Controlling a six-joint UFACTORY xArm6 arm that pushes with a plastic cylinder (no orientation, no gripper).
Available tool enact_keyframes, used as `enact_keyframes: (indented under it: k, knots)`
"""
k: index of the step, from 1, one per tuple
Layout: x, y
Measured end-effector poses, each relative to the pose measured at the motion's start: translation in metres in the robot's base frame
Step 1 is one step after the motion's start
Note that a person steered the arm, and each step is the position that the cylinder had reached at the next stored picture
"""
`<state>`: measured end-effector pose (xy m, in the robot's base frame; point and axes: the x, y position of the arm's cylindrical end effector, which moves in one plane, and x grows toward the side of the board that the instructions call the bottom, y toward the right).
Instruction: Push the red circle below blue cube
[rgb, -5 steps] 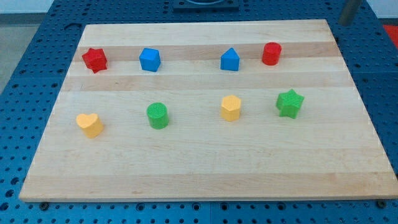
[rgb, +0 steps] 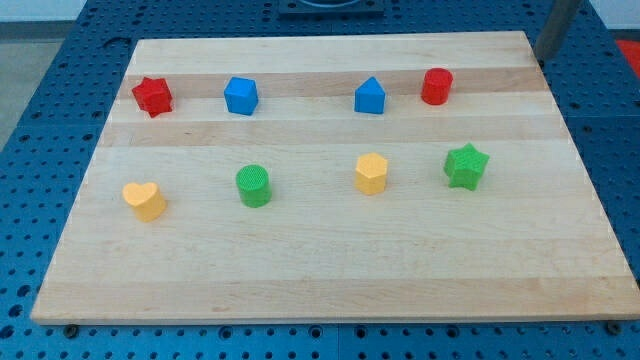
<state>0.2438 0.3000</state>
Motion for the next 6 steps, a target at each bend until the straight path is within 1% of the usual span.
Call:
enact_keyframes:
  k: [2, 4, 5, 6]
  knots:
    - [0.01, -0.065]
    - [0.051, -0.081]
    - [0.058, -0.093]
    - [0.038, -0.093]
